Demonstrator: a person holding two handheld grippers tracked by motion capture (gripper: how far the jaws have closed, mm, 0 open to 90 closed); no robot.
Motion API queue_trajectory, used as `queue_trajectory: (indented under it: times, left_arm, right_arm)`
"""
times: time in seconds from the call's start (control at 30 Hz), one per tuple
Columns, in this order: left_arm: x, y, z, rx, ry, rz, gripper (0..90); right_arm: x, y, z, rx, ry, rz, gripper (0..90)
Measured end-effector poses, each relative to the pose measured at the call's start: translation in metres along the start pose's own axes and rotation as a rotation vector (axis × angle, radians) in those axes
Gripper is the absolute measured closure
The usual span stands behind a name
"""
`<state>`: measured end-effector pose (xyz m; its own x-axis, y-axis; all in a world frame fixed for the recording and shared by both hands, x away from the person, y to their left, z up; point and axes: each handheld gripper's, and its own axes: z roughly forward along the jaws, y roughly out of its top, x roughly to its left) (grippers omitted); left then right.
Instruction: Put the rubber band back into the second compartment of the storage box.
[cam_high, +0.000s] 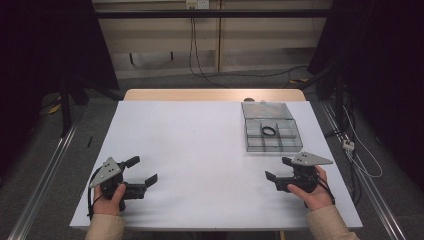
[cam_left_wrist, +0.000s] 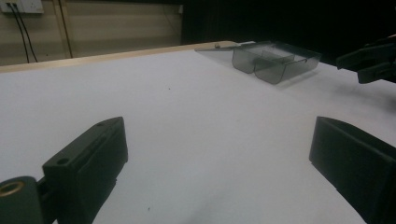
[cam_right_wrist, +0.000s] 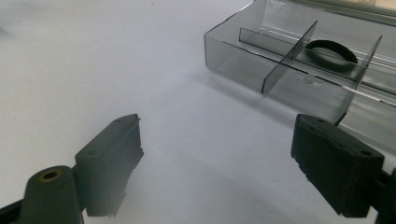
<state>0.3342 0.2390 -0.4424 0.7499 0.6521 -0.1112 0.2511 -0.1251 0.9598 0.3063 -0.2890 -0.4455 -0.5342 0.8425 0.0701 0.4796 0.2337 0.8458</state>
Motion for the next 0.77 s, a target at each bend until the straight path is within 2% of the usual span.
queue_trajectory:
  times: [0.57, 0.77]
  left_arm:
    - [-0.001, -0.001, 0.001, 0.001, 0.005, -0.007, 4.1]
    - [0.000, -0.001, 0.002, 0.009, 0.003, 0.005, 4.1]
  right_arm:
    - [0.000, -0.014, -0.009, 0.004, -0.014, 0.001, 15.9]
    - [0.000, -0.017, -0.009, 0.016, -0.024, -0.007, 15.5]
